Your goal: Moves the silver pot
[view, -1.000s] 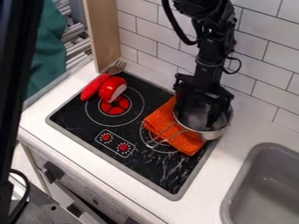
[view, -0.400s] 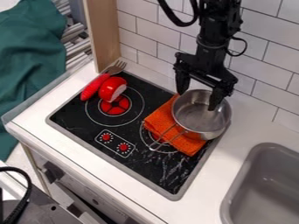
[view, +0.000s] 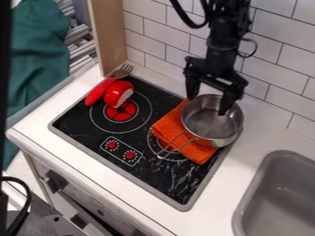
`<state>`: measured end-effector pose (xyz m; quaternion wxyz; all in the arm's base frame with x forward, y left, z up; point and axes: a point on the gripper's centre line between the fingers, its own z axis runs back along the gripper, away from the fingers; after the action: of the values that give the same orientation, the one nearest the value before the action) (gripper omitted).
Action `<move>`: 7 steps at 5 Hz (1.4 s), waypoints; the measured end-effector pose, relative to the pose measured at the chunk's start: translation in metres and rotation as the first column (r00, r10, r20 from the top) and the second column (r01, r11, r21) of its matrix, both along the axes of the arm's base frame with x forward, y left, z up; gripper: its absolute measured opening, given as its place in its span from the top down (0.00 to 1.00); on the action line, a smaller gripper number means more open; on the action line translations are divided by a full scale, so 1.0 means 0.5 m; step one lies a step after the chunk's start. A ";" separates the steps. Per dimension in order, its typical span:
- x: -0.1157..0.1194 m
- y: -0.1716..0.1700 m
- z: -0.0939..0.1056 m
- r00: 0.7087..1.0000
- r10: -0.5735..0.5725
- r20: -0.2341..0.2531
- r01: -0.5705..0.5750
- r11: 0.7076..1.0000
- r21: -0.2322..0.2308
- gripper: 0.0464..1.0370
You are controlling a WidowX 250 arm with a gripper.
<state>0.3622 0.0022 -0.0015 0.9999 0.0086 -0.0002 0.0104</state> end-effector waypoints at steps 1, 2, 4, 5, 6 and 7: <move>0.019 0.013 -0.009 1.000 0.006 -0.006 -0.006 1.000 -0.007 0.03; 0.023 0.019 -0.020 1.000 0.013 -0.017 -0.013 1.000 -0.011 0.09; 0.027 0.020 -0.025 1.000 0.002 -0.006 -0.002 1.000 -0.015 0.69; 0.024 0.020 -0.031 1.000 0.008 -0.017 -0.008 1.000 -0.013 0.90; 0.026 0.021 -0.034 1.000 0.008 -0.025 -0.009 1.000 -0.011 0.99; 0.026 0.020 -0.034 1.000 0.008 -0.026 -0.008 1.000 -0.013 0.99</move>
<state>0.3753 0.0123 -0.0184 0.9998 0.0023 0.0131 0.0143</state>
